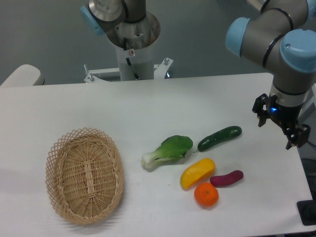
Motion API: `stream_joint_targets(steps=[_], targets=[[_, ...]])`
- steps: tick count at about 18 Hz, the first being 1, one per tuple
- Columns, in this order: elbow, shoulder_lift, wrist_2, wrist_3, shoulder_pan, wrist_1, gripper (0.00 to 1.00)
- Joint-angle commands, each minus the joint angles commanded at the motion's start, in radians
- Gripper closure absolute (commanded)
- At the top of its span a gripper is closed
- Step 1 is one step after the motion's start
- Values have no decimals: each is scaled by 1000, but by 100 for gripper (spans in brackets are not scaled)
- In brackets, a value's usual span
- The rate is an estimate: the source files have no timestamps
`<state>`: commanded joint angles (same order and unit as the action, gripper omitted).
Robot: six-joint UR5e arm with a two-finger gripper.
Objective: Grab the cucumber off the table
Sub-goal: 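Move the open gripper over the green cucumber and lower it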
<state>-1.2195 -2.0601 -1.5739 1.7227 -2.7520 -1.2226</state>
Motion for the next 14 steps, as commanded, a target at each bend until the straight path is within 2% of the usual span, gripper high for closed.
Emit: stream_joint_targets(steps=[7,14], targets=[[-29,0,15,0,2,2,0],[-139,-2,8,-21,20,44,0]])
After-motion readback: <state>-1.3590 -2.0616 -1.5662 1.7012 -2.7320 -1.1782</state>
